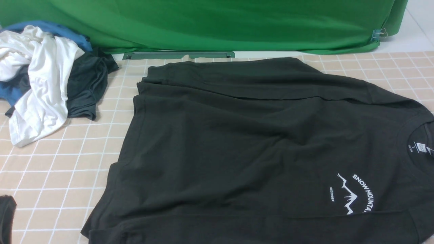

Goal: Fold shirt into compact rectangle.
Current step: 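Grasp the left edge of the dark T-shirt lying flat on the table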

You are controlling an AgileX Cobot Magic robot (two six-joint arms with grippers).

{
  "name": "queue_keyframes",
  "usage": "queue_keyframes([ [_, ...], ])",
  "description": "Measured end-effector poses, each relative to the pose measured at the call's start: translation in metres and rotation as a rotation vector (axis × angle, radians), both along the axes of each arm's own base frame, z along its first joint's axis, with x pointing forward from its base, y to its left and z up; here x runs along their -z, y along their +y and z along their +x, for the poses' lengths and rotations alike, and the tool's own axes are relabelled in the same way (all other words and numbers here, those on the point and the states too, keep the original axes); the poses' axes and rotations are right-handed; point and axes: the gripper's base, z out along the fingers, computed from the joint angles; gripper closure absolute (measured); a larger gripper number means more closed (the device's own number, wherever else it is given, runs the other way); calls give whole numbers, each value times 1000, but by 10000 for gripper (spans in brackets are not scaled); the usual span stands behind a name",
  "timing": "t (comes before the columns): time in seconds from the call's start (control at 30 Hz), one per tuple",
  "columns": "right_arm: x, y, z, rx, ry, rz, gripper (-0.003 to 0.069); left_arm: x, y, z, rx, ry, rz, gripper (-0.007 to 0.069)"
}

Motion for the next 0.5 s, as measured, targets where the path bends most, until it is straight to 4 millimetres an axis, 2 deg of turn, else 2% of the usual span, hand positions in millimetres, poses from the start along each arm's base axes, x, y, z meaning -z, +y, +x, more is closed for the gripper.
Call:
queue_keyframes([
  [0.07, 0, 0, 0, 0, 0, 0, 411, -5, 0, 0, -8, -53, -45, 602],
  [0.1, 0, 0, 0, 0, 0, 0, 411, -11, 2, 0, -21, -128, -126, 602],
  [0.37, 0, 0, 0, 0, 0, 0, 411, -37, 13, -6, -84, -469, -454, 602],
  [0.47, 0, 0, 0, 0, 0, 0, 411, -49, 18, -13, -83, -649, -589, 602],
  [0.5, 0, 0, 0, 0, -4, 0, 411, -57, 21, -18, -64, -770, -665, 602],
])
